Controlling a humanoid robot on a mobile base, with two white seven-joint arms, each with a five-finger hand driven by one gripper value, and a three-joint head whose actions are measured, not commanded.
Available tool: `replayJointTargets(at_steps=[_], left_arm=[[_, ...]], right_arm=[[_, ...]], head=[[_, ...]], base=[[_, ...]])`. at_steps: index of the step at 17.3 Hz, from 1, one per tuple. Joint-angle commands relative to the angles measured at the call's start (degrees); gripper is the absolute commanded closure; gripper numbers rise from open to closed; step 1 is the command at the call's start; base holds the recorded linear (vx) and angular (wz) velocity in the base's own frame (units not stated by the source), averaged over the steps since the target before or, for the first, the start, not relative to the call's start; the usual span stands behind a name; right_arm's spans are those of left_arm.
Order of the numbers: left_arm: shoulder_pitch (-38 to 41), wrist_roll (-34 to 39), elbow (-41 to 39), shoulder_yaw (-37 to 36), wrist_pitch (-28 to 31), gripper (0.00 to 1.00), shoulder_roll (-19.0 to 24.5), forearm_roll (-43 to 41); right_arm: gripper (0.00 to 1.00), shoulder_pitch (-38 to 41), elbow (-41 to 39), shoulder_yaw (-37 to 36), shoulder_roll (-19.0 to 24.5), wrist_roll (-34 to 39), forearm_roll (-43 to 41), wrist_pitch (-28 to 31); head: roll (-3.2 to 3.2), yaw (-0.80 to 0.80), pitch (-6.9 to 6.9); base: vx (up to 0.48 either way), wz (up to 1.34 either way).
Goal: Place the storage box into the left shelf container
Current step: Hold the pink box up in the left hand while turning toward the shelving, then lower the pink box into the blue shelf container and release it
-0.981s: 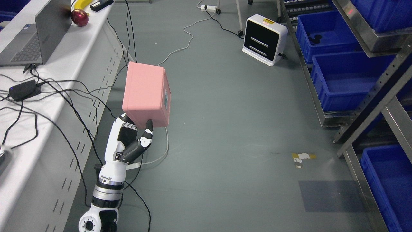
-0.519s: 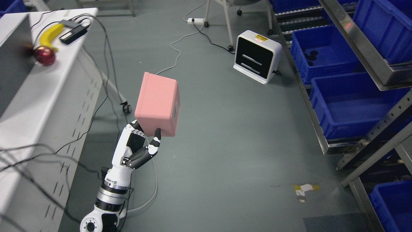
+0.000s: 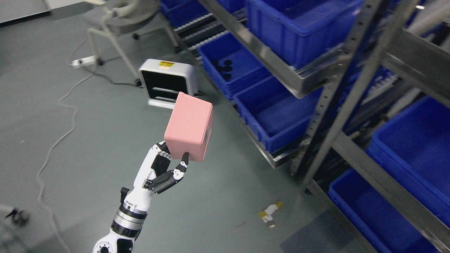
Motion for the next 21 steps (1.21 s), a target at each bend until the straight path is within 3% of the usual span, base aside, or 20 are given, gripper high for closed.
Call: replayJointTargets(at_steps=[1, 7, 10, 15, 18, 21], left_arm=[[3.91, -2.07, 0.88, -4.45, -0.72, 0.98, 1.0, -0.02], [8.14, -4.54, 1.05, -6.21, -0.37, 0.98, 1.0, -1.51], [6.57, -4.54, 3.6, -4.02, 0.24, 0.98, 1.0, -3.35], [-6.15, -4.72, 4.91, 3.18, 7.7, 0.98, 2.61, -12.4], [-12.84, -6.12, 11.66, 3.19, 9.74, 0.98, 7.02, -16.26], [-18.12, -8.57, 18.79, 3.28, 9.65, 0.98, 7.47, -26.26]], right_arm=[[0.0, 0.0, -1.0, -0.26, -1.0, -0.02, 0.0, 0.01], [0.0, 0.0, -1.0, -0.26, -1.0, -0.02, 0.0, 0.01], [0.0, 0.0, -1.0, -0.26, -1.0, -0.02, 0.0, 0.01], [0.0, 0.0, -1.0, -0.26, -1.0, -0.02, 0.0, 0.01], [0.0, 0.0, -1.0, -0.26, -1.0, -0.02, 0.0, 0.01], [0.0, 0.0, -1.0, -0.26, -1.0, -0.02, 0.0, 0.01]], head=[[0.0, 0.0, 0.0], [0.0, 0.0, 0.0], [0.0, 0.0, 0.0], [0.0, 0.0, 0.0], [0.0, 0.0, 0.0], [0.0, 0.0, 0.0]], base=[[0.259, -1.24], [0.202, -1.25], [0.149, -1.01], [0.148, -0.76], [0.097, -0.48], [0.071, -0.32]])
